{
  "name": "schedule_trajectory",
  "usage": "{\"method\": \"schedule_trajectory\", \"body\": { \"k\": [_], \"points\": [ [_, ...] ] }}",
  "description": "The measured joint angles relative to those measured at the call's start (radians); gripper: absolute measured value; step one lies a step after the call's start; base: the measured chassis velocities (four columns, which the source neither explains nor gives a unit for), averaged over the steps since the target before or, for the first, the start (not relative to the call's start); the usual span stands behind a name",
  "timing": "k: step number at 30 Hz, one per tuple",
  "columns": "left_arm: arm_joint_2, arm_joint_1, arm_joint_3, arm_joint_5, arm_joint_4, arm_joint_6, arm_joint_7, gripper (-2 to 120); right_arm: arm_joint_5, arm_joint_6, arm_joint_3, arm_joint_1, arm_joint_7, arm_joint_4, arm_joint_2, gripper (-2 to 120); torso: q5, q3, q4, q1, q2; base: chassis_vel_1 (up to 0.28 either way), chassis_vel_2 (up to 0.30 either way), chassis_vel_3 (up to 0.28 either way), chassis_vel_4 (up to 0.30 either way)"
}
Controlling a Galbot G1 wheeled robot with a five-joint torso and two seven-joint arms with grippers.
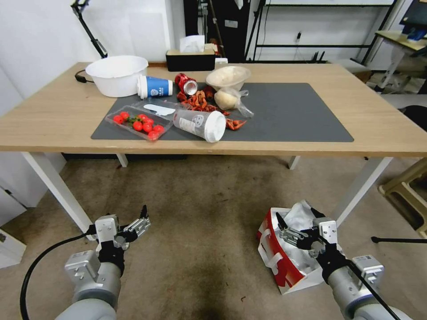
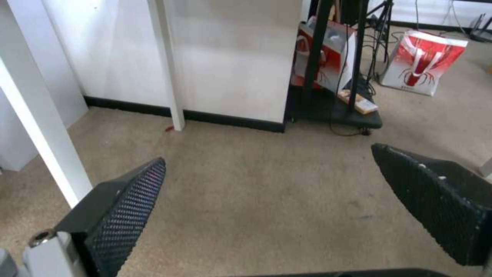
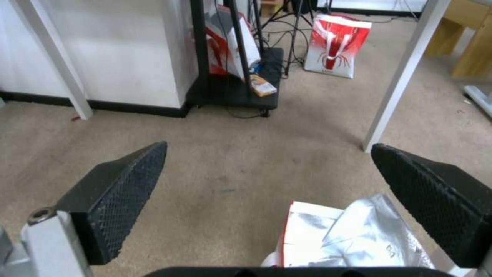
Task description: Pick up the food delivery bag from the floor and place it on the table.
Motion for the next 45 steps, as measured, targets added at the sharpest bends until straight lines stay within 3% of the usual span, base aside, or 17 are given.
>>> {"method": "schedule_trajectory", "body": {
  "k": [45],
  "points": [
    [0.001,0.014,0.009,0.013,0.005,-0.008,0.001,100,-0.025,0.026,-0.002,-0.015,0.001,-0.01,0.009,100,-0.0001,-0.119,0.0,-0.061,-0.18,0.0,0.0,0.0,0.0]
  ]
}}
